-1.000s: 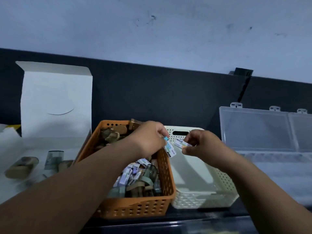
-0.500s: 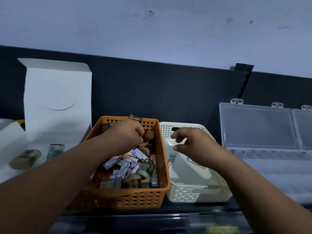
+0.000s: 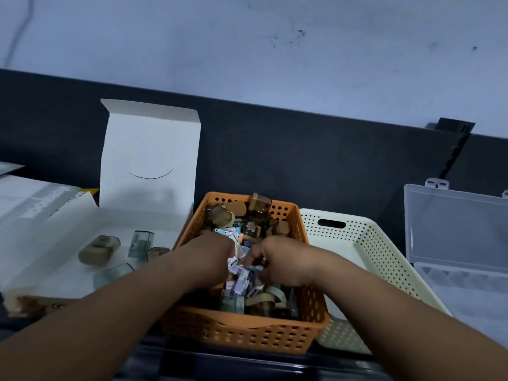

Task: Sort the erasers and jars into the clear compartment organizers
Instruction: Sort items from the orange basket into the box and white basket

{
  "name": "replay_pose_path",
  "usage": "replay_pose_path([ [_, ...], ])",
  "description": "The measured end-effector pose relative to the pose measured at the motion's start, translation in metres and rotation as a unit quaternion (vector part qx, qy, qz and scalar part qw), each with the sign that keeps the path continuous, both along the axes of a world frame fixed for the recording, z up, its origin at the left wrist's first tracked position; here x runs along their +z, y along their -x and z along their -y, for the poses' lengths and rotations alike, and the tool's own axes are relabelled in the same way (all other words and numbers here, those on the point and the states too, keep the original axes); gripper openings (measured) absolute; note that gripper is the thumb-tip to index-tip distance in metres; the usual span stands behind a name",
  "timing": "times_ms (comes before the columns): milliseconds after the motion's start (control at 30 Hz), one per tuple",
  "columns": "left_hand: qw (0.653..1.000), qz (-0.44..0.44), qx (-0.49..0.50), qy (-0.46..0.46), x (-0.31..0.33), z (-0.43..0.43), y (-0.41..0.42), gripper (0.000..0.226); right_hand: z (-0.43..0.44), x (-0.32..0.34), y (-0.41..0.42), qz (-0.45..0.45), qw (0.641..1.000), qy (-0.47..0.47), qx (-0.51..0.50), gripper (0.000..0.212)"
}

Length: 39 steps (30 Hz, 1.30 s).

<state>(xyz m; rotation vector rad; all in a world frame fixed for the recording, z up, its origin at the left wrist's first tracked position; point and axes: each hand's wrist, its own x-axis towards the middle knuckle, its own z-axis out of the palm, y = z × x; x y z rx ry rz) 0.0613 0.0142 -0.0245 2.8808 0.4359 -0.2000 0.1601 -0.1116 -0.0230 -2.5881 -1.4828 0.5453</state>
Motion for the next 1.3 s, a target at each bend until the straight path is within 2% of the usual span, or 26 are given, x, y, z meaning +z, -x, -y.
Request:
replay_pose_path([
  [133, 0.998, -0.023, -0.046, -0.047, -0.008, 0.004, -0.003, 0.04, -0.012, -0.007, -0.001, -0.008, 0.998, 0.062, 0.005, 0.053],
  [233, 0.996, -0.044, -0.069, -0.041, -0.013, 0.004, -0.002, 0.034, -0.015, -0.007, -0.003, -0.027, 0.997, 0.068, -0.011, 0.043],
  [333, 0.996, -0.02, -0.087, -0.014, -0.012, 0.003, -0.001, 0.028, -0.015, -0.009, -0.003, -0.058, 0.997, 0.041, -0.024, 0.027],
  [433, 0.997, -0.005, -0.077, 0.005, -0.011, -0.001, -0.002, 0.029, -0.015, -0.01, -0.001, -0.047, 0.998, 0.014, -0.026, 0.021],
  [533, 0.996, 0.008, -0.054, 0.074, -0.01, -0.006, -0.002, 0.017, -0.007, 0.002, -0.001, -0.051, 0.996, -0.051, -0.042, 0.015],
  [600, 0.991, 0.057, -0.036, 0.115, -0.007, -0.008, -0.003, 0.006, 0.004, 0.017, -0.003, -0.053, 0.989, -0.118, -0.068, 0.013],
  [700, 0.975, 0.136, -0.01, 0.174, 0.007, -0.003, -0.01, 0.015, 0.027, 0.037, -0.01, -0.044, 0.973, -0.203, -0.102, 0.008],
  [833, 0.936, 0.185, -0.019, 0.299, 0.026, 0.024, -0.033, 0.016, 0.066, 0.051, -0.02, -0.025, 0.958, -0.242, -0.154, 0.005],
  [967, 0.911, 0.182, -0.049, 0.367, 0.025, 0.059, -0.056, 0.006, 0.1, 0.05, -0.027, -0.017, 0.94, -0.263, -0.215, 0.006],
  [1067, 0.907, 0.175, -0.047, 0.381, 0.017, 0.08, -0.072, 0.009, 0.12, 0.045, -0.031, 0.024, 0.942, -0.237, -0.236, 0.008],
  [1167, 0.915, 0.162, -0.04, 0.366, 0.016, 0.082, -0.075, 0.028, 0.129, 0.039, -0.035, 0.08, 0.944, -0.198, -0.252, 0.02],
  [1233, 0.924, 0.159, -0.027, 0.347, 0.021, 0.07, -0.069, 0.028, 0.127, 0.036, -0.034, 0.092, 0.943, -0.192, -0.255, 0.026],
  [1300, 0.941, 0.142, -0.01, 0.307, 0.028, 0.051, -0.057, 0.019, 0.117, 0.035, -0.029, 0.066, 0.947, -0.206, -0.238, 0.023],
])
